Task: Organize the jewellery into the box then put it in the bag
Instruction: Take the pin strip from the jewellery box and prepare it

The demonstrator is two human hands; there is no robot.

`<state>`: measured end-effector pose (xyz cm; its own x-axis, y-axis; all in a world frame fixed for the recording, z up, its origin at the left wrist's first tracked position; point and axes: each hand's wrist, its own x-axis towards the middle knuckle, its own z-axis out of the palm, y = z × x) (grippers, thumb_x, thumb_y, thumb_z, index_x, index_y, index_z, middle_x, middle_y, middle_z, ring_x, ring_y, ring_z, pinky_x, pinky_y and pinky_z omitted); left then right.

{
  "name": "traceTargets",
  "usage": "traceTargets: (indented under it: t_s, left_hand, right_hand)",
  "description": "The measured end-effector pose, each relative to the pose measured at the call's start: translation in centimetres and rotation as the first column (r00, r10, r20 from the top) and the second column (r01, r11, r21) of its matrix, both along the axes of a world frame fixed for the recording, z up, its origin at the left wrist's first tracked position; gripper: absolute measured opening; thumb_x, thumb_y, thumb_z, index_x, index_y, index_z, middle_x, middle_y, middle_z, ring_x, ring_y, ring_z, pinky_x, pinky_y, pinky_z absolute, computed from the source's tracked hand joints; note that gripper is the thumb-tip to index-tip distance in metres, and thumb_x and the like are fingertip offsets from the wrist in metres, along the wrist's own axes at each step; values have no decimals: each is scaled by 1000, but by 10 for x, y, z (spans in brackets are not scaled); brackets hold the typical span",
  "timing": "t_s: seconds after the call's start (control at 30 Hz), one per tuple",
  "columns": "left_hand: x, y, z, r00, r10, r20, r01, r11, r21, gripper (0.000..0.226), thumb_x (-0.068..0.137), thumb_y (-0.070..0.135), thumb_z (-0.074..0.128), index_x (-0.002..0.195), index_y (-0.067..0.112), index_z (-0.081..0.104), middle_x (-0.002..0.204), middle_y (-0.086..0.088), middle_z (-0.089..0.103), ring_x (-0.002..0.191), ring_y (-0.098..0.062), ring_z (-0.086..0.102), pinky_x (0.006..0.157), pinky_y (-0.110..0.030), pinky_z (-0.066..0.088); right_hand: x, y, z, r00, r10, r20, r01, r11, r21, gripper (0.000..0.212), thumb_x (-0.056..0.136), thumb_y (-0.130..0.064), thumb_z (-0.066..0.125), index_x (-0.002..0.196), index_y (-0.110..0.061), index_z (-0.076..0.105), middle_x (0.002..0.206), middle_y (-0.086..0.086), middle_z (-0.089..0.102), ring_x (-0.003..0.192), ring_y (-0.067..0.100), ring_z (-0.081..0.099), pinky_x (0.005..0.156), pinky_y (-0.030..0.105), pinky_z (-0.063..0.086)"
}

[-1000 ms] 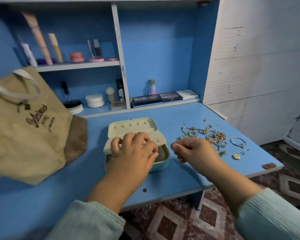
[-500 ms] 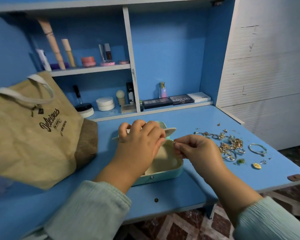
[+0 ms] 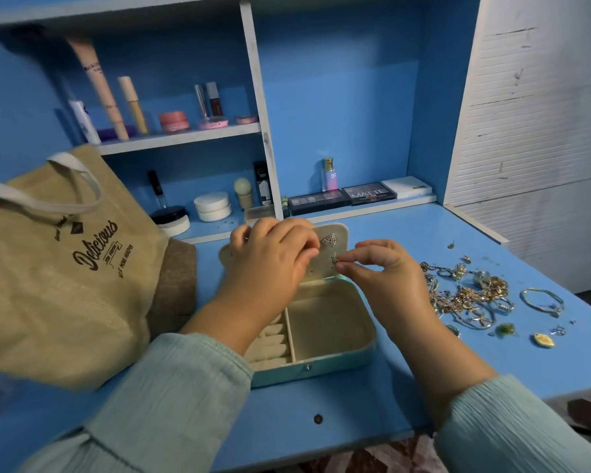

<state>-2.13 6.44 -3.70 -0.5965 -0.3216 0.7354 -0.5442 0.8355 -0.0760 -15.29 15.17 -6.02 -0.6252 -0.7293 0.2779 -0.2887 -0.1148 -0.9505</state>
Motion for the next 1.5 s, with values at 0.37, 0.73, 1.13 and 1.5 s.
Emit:
traceTargets:
  t_s: [0.37,0.73,1.13,1.5]
  left_hand:
    - [-3,0,11,999,32,36,-37,989,142,4,88,24,61,88,26,64,107,14,64,103,-20,50,76,-24,11]
    - [1,12,22,993,42,107,-77,936,343,11,96,34,44,100,33,54,115,19,56,116,-9,38,92,-26,14]
    - [8,31,41,1000,13,-15,1,725,689,13,96,34,45,83,37,47,106,18,66,95,-1,58,76,-21,45]
    - [-13,7,80,947,-10,320,-243,628,740,8,92,34,56,89,32,63,102,14,63,96,-9,60,74,-16,44]
  right_hand:
    - [-3,-14,4,991,50,126,-45,998,-37,25,74,-6,75,65,-29,68,94,8,64,85,21,62,83,34,51]
    - [-2,-16,2,986,41,161,-36,999,-31,23,76,-11,75,65,-30,67,69,-2,65,66,9,57,72,31,50]
    - [-1,-12,-14,998,1,55,7,991,-135,29,78,-12,73,84,-34,55,76,-12,61,67,-6,55,65,13,46]
    - [-6,-3,-19,974,81,-211,-96,993,-62,34,84,-3,63,74,-34,54,83,-6,58,75,-7,51,60,6,37]
